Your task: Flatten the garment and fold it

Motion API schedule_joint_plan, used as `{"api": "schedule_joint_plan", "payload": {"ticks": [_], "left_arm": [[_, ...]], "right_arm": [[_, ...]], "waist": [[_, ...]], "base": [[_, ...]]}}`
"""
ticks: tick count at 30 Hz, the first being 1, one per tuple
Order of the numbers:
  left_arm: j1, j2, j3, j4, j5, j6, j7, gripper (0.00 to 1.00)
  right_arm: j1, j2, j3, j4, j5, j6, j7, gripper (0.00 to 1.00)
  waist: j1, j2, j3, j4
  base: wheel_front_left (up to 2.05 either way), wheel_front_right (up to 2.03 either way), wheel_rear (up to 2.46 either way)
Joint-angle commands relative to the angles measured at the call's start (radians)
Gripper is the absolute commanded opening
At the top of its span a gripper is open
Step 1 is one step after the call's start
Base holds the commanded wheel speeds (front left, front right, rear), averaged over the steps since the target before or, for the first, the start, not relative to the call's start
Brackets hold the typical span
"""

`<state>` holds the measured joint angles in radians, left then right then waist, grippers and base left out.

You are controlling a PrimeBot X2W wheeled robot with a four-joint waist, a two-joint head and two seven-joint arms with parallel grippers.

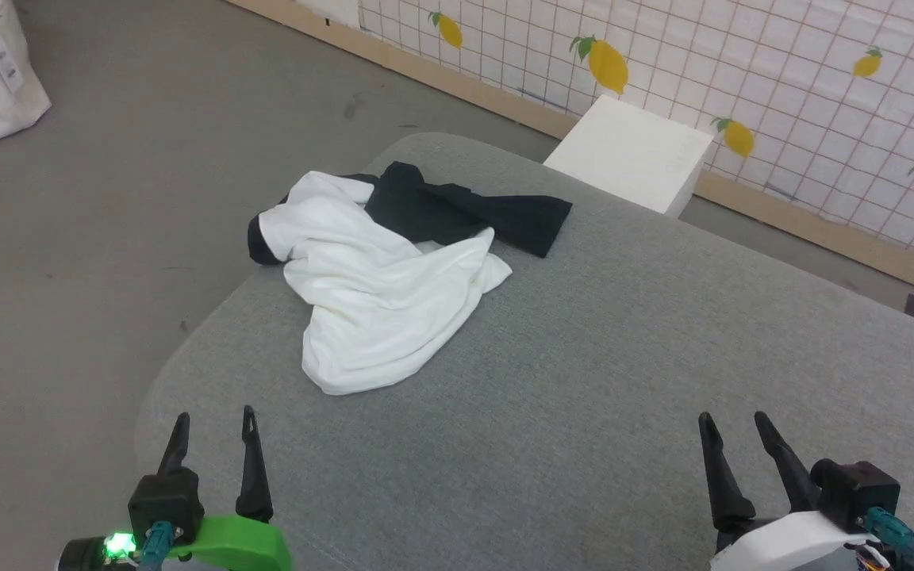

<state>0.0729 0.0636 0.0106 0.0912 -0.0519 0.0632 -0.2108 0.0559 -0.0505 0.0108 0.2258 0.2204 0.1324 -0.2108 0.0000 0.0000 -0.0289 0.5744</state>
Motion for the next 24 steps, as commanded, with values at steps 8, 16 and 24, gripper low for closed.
{"api": "schedule_joint_plan", "payload": {"ticks": [8, 16, 24], "left_arm": [[0.0, 0.01, -0.002, 0.021, -0.012, 0.009, -0.024, 1.0], [-0.11, 0.025, 0.019, 0.06, -0.088, -0.038, -0.03, 1.0], [-0.456, 0.067, 0.04, 0.21, -0.221, -0.133, 0.068, 1.0]], "right_arm": [[-0.002, 0.0, 0.003, 0.024, 0.018, -0.002, -0.024, 1.0], [-0.006, 0.0, -0.008, 0.039, 0.014, -0.002, -0.041, 1.0], [-0.037, 0.0, -0.041, 0.011, -0.048, -0.002, -0.016, 1.0]], "waist": [[0.0, 0.0, 0.015, 0.031], [0.0, 0.0, 0.04, 0.041], [0.0, 0.0, 0.138, -0.014]], "base": [[0.0, 0.0, 0.0], [0.0, 0.0, 0.0], [0.0, 0.0, 0.0]]}}
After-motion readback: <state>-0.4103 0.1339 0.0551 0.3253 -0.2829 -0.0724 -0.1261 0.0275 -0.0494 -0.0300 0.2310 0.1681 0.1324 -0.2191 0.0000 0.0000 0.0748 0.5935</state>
